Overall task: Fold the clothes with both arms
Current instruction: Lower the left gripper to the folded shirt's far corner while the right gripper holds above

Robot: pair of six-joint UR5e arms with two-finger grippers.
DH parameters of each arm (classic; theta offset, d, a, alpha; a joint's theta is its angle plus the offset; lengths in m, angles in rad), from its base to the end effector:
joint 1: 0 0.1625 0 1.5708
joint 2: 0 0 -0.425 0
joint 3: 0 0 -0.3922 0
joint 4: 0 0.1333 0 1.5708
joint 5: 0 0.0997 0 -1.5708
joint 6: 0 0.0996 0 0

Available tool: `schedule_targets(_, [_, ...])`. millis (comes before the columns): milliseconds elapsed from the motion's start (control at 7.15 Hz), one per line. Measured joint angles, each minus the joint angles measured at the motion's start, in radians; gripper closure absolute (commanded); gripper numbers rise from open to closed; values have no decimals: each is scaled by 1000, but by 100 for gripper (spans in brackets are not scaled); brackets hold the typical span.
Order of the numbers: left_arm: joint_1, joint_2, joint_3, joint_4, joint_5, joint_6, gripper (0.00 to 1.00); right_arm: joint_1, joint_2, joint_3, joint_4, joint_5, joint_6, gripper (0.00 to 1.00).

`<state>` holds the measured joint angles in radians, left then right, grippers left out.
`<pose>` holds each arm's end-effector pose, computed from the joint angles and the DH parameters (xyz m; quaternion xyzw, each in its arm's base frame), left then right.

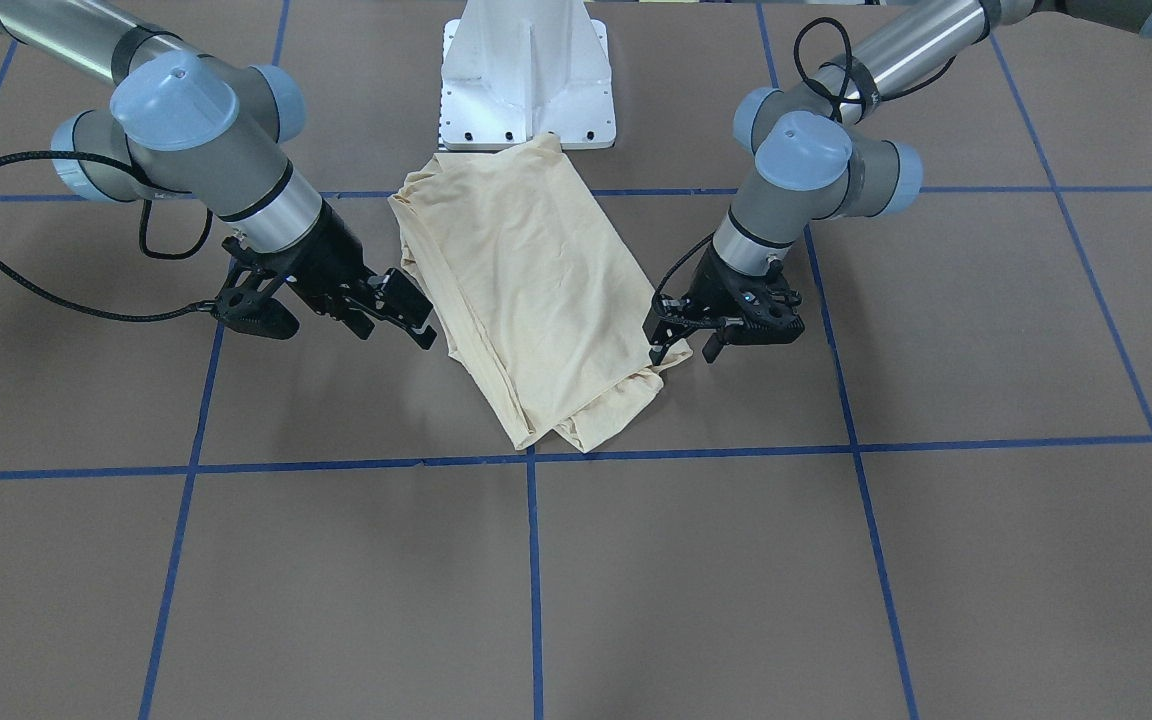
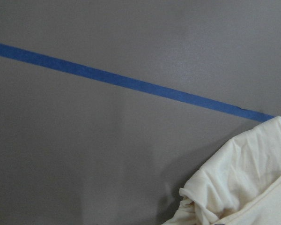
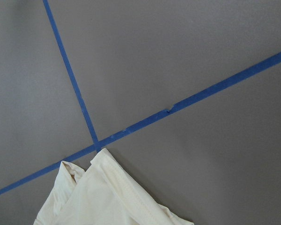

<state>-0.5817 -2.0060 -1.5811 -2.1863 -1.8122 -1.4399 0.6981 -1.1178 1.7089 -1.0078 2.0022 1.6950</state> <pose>0.4964 -0.4575 0.3390 0.0779 0.5070 -0.1320 0.8482 -0.4273 -0.4782 0.2715 -0.0212 -0.5619 0.2202 0.7971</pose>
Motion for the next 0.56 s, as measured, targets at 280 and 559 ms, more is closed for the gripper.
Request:
schedule_targets(280, [4,1,2,0,1,2,32,7,0,0,0,2,0,0])
schedule_targets(559, [11,1,4,1,2,2,32,9,0,0,0,4,0,0])
